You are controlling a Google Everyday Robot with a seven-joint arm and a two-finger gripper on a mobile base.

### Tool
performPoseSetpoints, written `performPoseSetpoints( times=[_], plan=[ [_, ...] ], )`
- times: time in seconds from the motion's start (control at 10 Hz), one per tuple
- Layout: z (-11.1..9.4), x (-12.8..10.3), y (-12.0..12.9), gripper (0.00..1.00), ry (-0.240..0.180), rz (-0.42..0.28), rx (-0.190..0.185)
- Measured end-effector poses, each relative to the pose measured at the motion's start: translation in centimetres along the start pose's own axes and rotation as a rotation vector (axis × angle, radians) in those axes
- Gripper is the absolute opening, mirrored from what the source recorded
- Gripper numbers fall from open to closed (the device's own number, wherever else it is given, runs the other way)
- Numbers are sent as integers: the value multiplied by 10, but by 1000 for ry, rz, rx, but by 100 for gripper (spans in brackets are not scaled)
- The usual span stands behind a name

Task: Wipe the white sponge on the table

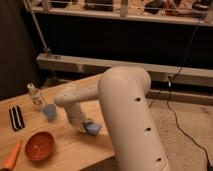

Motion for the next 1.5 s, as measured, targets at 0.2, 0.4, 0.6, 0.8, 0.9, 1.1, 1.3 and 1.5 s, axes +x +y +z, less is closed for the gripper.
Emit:
performPoseSetpoints(
  times=[0.2, 0.4, 0.6, 0.8, 0.9, 1.1, 1.3, 1.5],
  plan=[
    [-14, -16, 13, 0, -39, -62, -13],
    [-15, -30, 19, 0, -50, -94, -8],
    [-15, -54, 26, 0, -54, -133, 16],
    [-17, -79, 21, 0, -64, -143, 57],
    [-20, -94, 13, 0, -71, -134, 88],
    [-25, -108, -6, 0, -73, -110, 133],
    [-28, -111, -33, 0, -65, -70, 176],
    [-32, -113, -56, 0, -78, -25, 194]
  ],
)
